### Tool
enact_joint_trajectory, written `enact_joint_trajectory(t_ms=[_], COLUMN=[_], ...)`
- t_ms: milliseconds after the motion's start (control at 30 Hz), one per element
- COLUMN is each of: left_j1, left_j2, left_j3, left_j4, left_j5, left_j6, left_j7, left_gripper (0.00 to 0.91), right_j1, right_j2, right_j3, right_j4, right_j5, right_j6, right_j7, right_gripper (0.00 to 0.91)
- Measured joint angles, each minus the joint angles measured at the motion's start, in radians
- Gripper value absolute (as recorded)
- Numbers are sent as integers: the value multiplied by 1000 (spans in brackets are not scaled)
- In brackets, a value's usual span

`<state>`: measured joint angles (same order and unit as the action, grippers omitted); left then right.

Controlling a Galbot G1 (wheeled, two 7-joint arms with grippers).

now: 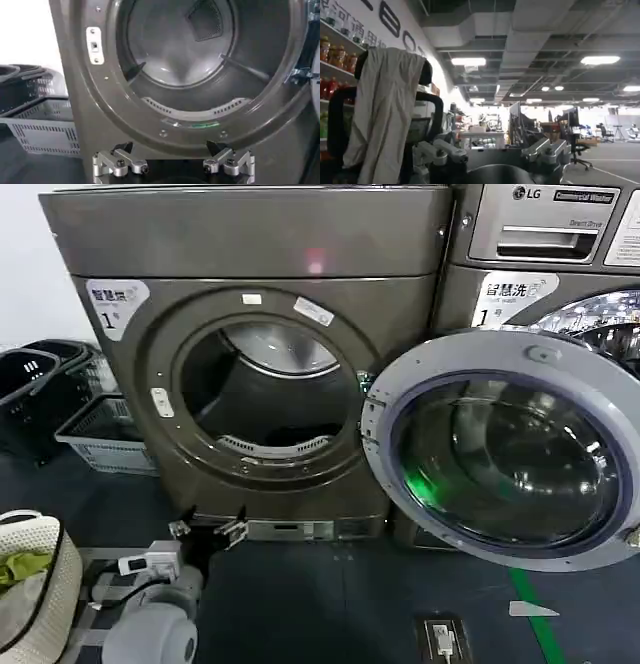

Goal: Grasp the clothes from the dryer.

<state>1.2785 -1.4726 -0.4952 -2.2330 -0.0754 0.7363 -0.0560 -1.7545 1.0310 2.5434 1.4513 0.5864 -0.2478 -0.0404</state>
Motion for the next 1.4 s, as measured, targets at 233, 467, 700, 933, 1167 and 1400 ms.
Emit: enact_joint_trajectory(t_ms=[233, 467, 700, 933, 1167, 1400], left_j1=[1, 5, 6, -3, -10, -9], left_j2=[1, -3, -5, -10, -16, -14], left_j3=[3, 3, 6, 5, 7, 10], left_j4=[1, 2, 5, 17, 32, 34], left_j5=[2, 3, 5, 7, 2, -3], left_j6=[0, 0, 0, 0, 0, 0], left_j7=[1, 5, 9, 11, 5, 0], left_gripper=[907, 907, 907, 907, 907, 907], right_j1=[-3, -6, -2, 2, 2, 5], right_j2=[0, 5, 5, 5, 5, 6], right_j3=[4, 7, 5, 1, 2, 1], right_j4=[0, -4, -6, -3, -7, -4], right_j5=[15, 26, 28, 28, 28, 28], right_j6=[7, 13, 20, 25, 27, 27], right_j7=[16, 27, 33, 36, 36, 37], right_gripper=[907, 907, 907, 907, 907, 907])
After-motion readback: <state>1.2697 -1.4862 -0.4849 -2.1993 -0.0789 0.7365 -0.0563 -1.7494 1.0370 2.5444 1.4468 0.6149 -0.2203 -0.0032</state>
